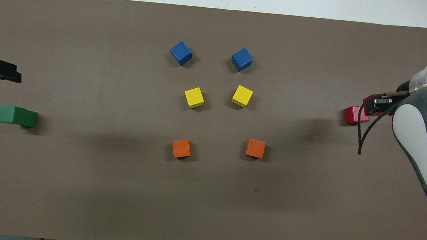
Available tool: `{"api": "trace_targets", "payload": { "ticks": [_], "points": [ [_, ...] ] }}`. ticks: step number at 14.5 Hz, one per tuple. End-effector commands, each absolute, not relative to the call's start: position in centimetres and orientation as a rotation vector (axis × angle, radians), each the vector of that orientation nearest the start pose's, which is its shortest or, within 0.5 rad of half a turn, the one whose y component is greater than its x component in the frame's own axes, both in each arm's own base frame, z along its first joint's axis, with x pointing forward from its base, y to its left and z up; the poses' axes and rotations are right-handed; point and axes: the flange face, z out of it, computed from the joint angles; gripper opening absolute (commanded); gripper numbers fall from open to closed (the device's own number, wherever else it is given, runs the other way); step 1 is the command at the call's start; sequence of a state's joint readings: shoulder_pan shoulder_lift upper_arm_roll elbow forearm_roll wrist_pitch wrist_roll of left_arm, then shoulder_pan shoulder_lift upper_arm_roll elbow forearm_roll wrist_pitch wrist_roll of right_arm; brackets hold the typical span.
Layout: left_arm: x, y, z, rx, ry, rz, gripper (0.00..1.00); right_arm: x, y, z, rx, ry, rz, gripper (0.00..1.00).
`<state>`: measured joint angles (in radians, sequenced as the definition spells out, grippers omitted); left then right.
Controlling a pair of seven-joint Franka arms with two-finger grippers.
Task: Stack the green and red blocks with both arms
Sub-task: 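Carry the red cube toward the first red while the left gripper withdraws, then lower the red cube onto the first red cube and open the right gripper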
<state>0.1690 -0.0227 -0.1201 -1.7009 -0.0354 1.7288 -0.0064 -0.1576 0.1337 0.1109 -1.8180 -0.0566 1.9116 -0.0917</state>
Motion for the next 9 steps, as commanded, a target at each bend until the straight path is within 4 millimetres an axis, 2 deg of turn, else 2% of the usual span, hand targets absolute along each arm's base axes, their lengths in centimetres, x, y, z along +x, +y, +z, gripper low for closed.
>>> {"api": "trace_targets", "payload": {
  "ticks": [1, 4, 9],
  "points": [
    [54.4, 2.4, 61.0, -3.149, -0.118, -0.041, 1.00, 57.3, -4.7, 44.0, -3.185, -0.183, -0.029, 0.00],
    [53.7, 2.0, 61.4, -3.149, -0.108, -0.007, 1.00, 57.5, -5.7, 42.9, -3.185, -0.167, -0.055, 0.00],
    [52.9, 1.8, 61.9, -3.146, -0.107, 0.020, 1.00, 57.4, -5.8, 40.2, -3.174, -0.169, -0.082, 0.00]
  ]
}}
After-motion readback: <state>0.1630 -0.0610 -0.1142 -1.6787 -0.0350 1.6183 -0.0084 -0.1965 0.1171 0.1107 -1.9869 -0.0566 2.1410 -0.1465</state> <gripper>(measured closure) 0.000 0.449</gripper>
